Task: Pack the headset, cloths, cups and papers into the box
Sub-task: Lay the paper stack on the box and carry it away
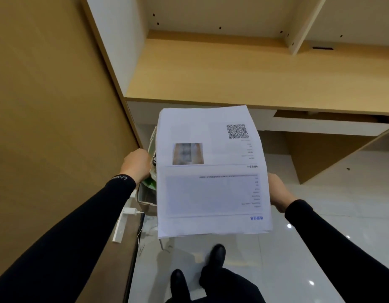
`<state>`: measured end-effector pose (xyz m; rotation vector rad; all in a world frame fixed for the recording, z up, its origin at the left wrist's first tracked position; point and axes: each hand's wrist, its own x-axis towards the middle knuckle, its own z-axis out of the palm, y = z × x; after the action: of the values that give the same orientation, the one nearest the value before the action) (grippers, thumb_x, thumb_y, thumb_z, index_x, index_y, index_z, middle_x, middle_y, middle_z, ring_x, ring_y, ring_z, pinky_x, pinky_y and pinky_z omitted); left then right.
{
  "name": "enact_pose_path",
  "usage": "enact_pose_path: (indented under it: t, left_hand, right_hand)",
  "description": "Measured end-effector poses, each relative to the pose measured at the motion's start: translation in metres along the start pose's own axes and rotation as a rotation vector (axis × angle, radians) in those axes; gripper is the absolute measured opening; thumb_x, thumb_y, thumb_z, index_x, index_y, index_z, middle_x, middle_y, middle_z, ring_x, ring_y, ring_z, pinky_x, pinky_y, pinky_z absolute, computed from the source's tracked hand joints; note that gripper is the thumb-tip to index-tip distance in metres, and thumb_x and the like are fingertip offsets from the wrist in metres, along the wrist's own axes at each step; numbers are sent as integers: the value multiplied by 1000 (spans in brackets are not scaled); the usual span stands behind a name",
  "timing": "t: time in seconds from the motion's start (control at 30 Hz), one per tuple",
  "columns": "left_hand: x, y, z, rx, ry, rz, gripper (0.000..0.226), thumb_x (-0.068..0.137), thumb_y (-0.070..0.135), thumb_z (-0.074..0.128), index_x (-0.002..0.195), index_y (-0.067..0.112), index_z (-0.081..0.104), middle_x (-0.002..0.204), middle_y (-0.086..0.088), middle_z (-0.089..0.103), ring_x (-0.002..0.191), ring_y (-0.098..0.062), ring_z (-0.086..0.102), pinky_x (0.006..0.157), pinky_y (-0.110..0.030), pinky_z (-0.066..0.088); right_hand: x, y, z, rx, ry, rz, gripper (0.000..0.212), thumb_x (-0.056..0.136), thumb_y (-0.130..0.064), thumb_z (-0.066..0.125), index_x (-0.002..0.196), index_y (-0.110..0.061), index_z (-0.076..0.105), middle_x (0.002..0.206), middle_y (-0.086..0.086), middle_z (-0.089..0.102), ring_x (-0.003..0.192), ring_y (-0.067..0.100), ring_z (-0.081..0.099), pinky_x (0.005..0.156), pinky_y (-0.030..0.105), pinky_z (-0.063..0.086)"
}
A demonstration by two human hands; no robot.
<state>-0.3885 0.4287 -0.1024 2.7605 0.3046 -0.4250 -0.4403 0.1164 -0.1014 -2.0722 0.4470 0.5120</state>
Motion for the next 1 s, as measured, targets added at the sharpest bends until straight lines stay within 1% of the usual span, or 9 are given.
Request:
enact_pose_path:
  t: [0.1, 0.3, 0.37, 0.43, 0.53, 0.6, 0.73, 0.87, 1.0]
  left_hand:
    - [15, 1, 18, 17, -32, -17, 32, 87, -4, 46, 57, 7, 39, 72, -13, 51, 72, -31, 48, 66, -34, 40]
    - [71, 4, 80, -42, -94, -58, 17, 91, 3, 44, 83, -1, 58, 87, -18, 64, 77, -33, 54, 67, -32, 38]
    - [95, 0, 110, -64, -107, -85, 20, 92, 3, 42, 90, -3, 62, 94, -22, 68, 83, -36, 60, 69, -35, 43]
    - [118, -5, 141, -77, -128, -109, 20, 90, -2, 42, 91, -5, 62, 96, -23, 68, 88, -40, 62, 73, -40, 47]
    - [155, -15, 187, -107, -130, -134, 17, 89, -5, 44, 79, -3, 58, 96, -29, 66, 92, -44, 61, 71, -39, 44]
    - [179, -24, 216, -95, -152, -121, 27, 89, -3, 46, 64, 7, 45, 92, -32, 65, 87, -45, 61, 68, -40, 42]
    - [226, -42, 268, -46, -198, -102, 21, 89, -2, 47, 69, 7, 47, 94, -28, 67, 79, -36, 58, 67, -31, 36]
    - [274, -61, 323, -51, -177, -101, 36, 89, -1, 45, 55, 11, 38, 83, -26, 64, 78, -41, 58, 65, -34, 38]
    - [320, -80, 373, -48, -144, -82, 14, 86, 1, 49, 73, 5, 51, 95, -27, 67, 90, -44, 61, 66, -33, 37]
  right_hand:
    - [21, 14, 6, 17, 8, 27, 14, 89, -11, 52, 76, -7, 56, 72, 13, 67, 61, 31, 60, 59, 41, 51]
    - [87, 48, 18, 2, 19, 8, 21, 92, -18, 51, 73, -28, 52, 70, -8, 63, 61, 8, 56, 53, 25, 44]
    - [117, 64, 25, -3, 2, 13, 7, 90, -22, 54, 89, -28, 58, 81, -8, 68, 72, 11, 62, 61, 28, 48]
    - [150, 86, 39, -48, -5, 33, 24, 86, -22, 58, 110, -24, 58, 96, 0, 71, 84, 18, 66, 69, 32, 51]
    - [197, 117, 61, -112, 18, 61, 34, 86, -23, 58, 119, -23, 55, 110, 8, 70, 97, 29, 66, 79, 37, 51]
    - [227, 135, 76, -114, -1, 76, 31, 86, -25, 57, 117, -25, 56, 109, 6, 71, 95, 27, 66, 79, 37, 52]
    - [285, 165, 108, -85, -26, 99, 21, 88, -25, 53, 109, -27, 57, 103, 1, 70, 91, 22, 64, 78, 35, 51]
    - [339, 193, 141, -46, -29, 64, 15, 87, -20, 57, 100, -27, 54, 96, -3, 66, 88, 18, 61, 75, 31, 45]
    - [393, 222, 169, -30, -20, 46, 19, 84, -9, 60, 85, -27, 53, 93, 1, 63, 84, 19, 56, 78, 34, 44]
